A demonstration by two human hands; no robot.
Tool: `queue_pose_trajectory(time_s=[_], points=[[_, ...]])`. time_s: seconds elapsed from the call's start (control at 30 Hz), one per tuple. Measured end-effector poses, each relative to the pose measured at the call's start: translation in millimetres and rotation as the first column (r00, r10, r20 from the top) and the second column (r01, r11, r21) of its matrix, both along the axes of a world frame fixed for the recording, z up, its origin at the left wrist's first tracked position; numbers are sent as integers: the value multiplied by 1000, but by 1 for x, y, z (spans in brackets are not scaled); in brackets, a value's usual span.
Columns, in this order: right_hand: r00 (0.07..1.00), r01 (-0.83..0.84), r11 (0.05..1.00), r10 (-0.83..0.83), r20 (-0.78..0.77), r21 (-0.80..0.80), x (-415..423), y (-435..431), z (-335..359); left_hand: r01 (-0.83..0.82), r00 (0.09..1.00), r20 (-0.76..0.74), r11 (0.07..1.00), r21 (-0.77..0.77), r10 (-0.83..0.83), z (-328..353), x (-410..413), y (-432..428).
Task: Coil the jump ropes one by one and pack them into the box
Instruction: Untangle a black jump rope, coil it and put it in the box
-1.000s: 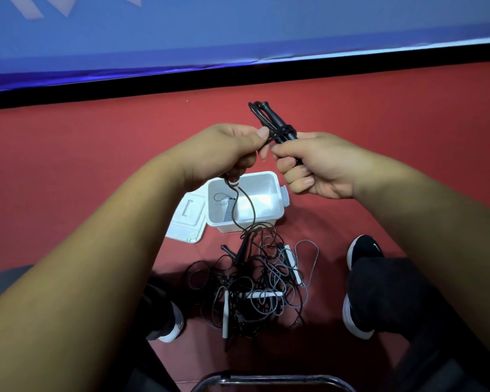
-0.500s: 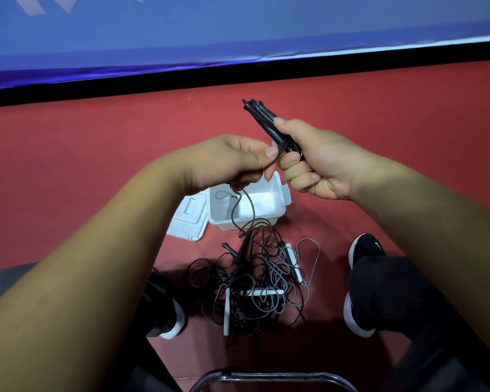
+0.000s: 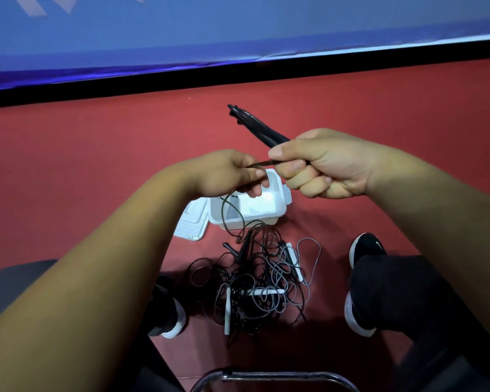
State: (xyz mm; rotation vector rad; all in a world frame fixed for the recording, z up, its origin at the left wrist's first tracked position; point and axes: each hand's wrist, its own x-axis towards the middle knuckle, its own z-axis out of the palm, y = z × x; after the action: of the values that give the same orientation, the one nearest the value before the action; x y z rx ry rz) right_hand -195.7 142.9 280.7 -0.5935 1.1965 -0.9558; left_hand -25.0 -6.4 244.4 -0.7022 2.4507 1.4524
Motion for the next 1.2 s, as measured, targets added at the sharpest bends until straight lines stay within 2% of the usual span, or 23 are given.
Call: queue_pose_trajectory(time_s=[0.13, 0.23, 0.33, 0.43, 0.57, 0.7, 0.8, 0.93, 1.0, 1.1, 1.2], points=[[971, -232, 972, 234, -45, 49, 2, 8, 10, -79, 992, -102, 997, 16, 80, 1, 1, -5], [914, -391, 910, 402, -57, 138, 4, 13, 8, -96, 974, -195, 987, 129, 120, 5, 3, -8], [865, -477, 849, 500, -53, 227, 9, 13, 0, -129, 954, -241, 970, 206, 178, 12, -1, -5], [822, -516, 807, 561, -100, 286, 13, 12, -11, -98, 948, -284, 983, 158, 141, 24, -6, 0], [834, -418, 849, 500, -233, 324, 5, 8, -29, -50, 961, -272, 999, 5, 50, 38, -10, 7], [832, -251, 914, 372, -412, 319, -5, 3, -38, 8, 979, -200, 985, -170, -43, 47, -7, 9], [841, -102, 958, 226, -491, 266, -15, -2, -44, 71, 987, -123, 971, -230, -101, 51, -1, 5], [871, 105, 986, -29, -490, 128, -22, -10, -46, 97, 994, -25, 946, -310, -110, 48, 3, 6], [878, 174, 984, -133, -459, 47, -21, -13, -45, 65, 998, 17, 949, -310, -63, 43, 2, 10], [893, 209, 977, -211, -396, -50, -13, -16, -42, -68, 992, 78, 953, -296, 95, 29, -2, 14], [918, 202, 974, -225, -326, -103, -5, -18, -40, -232, 969, 68, 968, -98, 239, 18, -6, 18]])
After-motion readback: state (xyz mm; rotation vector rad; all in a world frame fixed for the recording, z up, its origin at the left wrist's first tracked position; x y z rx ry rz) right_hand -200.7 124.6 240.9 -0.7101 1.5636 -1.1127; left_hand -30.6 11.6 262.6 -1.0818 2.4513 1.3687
